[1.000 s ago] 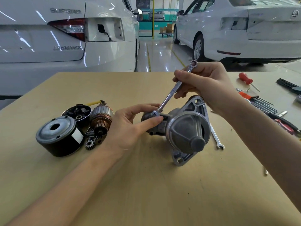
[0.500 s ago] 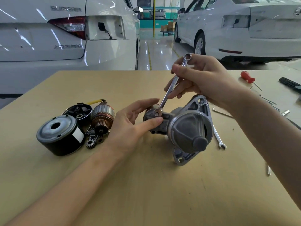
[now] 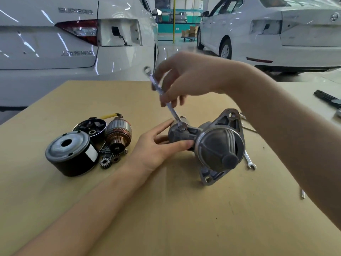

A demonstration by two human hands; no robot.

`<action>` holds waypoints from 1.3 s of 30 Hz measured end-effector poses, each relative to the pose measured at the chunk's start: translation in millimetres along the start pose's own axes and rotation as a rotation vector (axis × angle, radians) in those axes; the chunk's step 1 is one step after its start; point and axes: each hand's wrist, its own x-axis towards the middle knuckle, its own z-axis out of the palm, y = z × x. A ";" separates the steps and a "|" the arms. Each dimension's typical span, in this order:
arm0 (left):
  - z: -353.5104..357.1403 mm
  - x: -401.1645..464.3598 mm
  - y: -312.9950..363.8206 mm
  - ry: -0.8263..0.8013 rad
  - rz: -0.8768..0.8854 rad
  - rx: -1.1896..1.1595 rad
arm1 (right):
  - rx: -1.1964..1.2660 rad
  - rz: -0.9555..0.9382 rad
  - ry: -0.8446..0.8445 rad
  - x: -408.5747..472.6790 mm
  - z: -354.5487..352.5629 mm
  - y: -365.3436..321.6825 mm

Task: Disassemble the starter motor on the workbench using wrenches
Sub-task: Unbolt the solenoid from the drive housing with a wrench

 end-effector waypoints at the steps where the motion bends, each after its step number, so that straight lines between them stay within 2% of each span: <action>1: 2.2 0.1 -0.1 -0.016 -0.012 -0.064 | -0.058 -0.009 -0.073 6.4 5.2 -5.4; 5: 10.1 1.0 -0.4 -0.117 -0.031 -0.371 | -0.246 -0.022 -0.330 26.0 25.3 -16.6; 9: 9.5 2.7 -1.6 -0.198 -0.079 -0.455 | -0.282 -0.010 -0.364 30.4 30.7 -19.4; 11: 10.7 2.4 -1.2 -0.253 -0.091 -0.483 | -0.127 -0.057 -0.250 25.2 24.8 -20.0; 15: 9.3 6.2 -1.4 -0.285 -0.132 -0.500 | 0.560 -0.139 0.120 2.4 -7.1 -11.5; 17: 4.3 8.0 0.2 -0.345 -0.153 -0.572 | 0.724 -0.126 0.207 -14.2 -15.4 3.8; 20: -0.4 9.5 1.5 -0.385 -0.196 -0.617 | 0.770 0.004 0.314 -42.6 -7.4 35.6; 23: 4.0 11.4 -0.1 -0.318 -0.203 -0.554 | 0.796 0.104 0.419 -62.4 2.9 58.9; 27: 5.7 11.7 -3.6 -0.265 -0.179 -0.562 | 0.884 0.169 0.443 -68.8 11.0 73.5; 39: 5.2 11.2 -2.8 -0.269 -0.181 -0.540 | 0.899 0.112 0.458 -65.7 16.4 72.1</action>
